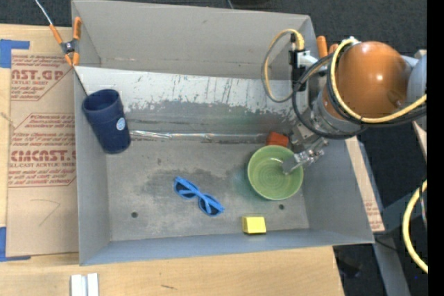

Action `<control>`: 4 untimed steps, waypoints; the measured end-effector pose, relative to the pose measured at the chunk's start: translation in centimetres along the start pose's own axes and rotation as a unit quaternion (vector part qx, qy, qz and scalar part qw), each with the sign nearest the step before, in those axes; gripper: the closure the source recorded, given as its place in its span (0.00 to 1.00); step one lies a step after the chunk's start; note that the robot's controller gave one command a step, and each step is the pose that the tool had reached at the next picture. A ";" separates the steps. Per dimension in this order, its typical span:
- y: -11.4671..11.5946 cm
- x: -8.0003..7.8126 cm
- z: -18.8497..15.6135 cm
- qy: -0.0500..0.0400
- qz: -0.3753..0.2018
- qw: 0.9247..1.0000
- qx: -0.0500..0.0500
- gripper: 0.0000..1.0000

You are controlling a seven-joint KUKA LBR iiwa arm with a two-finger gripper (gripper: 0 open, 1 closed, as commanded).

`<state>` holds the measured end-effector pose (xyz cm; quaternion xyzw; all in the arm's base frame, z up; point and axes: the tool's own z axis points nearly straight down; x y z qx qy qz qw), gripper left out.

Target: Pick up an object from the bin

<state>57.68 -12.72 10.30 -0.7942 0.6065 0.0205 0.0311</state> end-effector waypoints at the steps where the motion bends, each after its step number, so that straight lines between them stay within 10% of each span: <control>1: -0.9 0.6 -1.3 -0.002 0.028 1.000 0.001 1.00; 3: 5.2 -3.2 -1.8 -0.007 0.044 0.999 -0.001 1.00; 4: 5.1 0.2 3.0 -0.012 -0.088 0.996 0.002 1.00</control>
Offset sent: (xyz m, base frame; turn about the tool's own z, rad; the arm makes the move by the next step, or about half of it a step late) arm 0.0102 -0.0061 0.0134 0.0541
